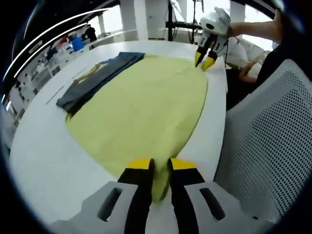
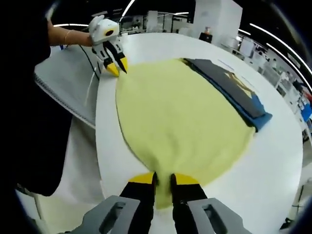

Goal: Fold the garment on the visible template until the final outline fits inside the template.

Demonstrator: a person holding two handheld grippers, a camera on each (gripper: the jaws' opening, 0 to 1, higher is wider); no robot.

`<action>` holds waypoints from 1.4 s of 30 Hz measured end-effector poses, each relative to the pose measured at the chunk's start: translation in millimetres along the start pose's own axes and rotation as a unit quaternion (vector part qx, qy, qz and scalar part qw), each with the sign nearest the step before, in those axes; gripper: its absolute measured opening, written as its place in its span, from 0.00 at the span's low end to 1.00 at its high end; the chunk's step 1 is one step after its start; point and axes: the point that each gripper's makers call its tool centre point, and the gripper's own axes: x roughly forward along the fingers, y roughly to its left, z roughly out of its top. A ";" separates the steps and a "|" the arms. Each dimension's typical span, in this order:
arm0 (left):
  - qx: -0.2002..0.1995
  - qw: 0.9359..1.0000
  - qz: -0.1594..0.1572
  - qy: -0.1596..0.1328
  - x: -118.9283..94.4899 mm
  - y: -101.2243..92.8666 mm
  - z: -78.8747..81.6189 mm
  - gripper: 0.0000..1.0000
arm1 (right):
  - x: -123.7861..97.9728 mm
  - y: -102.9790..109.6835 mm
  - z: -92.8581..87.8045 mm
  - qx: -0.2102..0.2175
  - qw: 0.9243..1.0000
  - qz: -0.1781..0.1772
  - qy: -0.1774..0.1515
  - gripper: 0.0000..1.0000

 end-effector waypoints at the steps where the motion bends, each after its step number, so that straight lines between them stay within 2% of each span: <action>1: -0.001 1.000 0.002 0.002 0.2 1.4 0.0 0.07 | 0.1 -1.6 0.0 0.001 1.000 -0.004 0.001 0.02; 5: -0.003 1.000 0.012 0.007 -0.2 5.4 0.7 0.03 | 0.5 -3.0 1.4 0.015 1.000 -0.004 -0.002 0.00; 11: -0.015 1.000 0.015 0.022 -1.8 6.5 1.2 0.01 | -1.9 -2.7 1.8 0.055 0.998 -0.001 -0.020 0.00; 18: -0.025 0.999 0.014 0.028 -10.6 7.6 9.1 0.01 | -9.1 -3.0 8.4 0.098 0.995 -0.001 -0.034 0.00; 24: -0.034 0.999 0.018 0.034 -21.5 10.6 17.9 0.01 | -19.2 -2.3 18.3 0.116 0.992 0.000 -0.042 0.00; 36: -0.042 0.998 0.016 0.042 -42.5 8.5 32.4 0.01 | -38.0 1.4 31.5 0.132 0.991 0.003 -0.037 0.00; 42: -0.063 0.997 0.016 0.044 -52.7 5.9 39.9 0.01 | -51.2 3.7 37.9 0.153 0.988 0.004 -0.033 0.00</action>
